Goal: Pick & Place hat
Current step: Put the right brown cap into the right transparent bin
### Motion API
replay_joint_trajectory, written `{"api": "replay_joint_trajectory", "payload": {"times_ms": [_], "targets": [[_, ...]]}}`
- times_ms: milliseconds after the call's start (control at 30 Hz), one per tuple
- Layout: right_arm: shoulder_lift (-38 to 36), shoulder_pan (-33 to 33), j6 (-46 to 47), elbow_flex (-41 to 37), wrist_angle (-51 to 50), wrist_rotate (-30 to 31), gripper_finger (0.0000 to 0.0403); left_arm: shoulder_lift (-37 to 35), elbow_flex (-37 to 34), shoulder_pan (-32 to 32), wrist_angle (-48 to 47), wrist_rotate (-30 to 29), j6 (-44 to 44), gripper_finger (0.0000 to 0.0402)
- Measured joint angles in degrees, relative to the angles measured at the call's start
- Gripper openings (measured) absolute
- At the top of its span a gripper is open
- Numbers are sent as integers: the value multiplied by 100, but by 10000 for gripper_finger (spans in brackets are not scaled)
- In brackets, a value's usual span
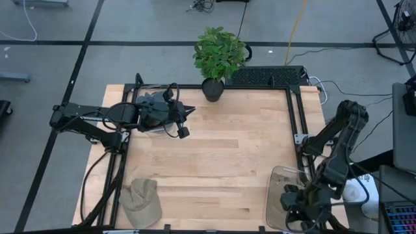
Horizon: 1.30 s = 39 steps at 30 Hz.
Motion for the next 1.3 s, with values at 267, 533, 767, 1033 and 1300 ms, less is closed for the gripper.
{"api": "replay_joint_trajectory", "payload": {"times_ms": [267,533,767,1033,1300], "targets": [[1266,-32,350,1310,-2157,-347,0,0,0,-2,2,0,-2,33],[2070,-31,363,1340,-2551,-251,0,0,0,-2,0,0,1,33],[2396,-31,610,1063,-2900,-151,0,0,0,-2,0,0,0,33],[2365,-39,747,287,-2763,-161,0,0,0,-1,0,0,-1,33],[2322,-82,767,120,-2570,-306,0,0,0,0,0,0,1,33]]}}
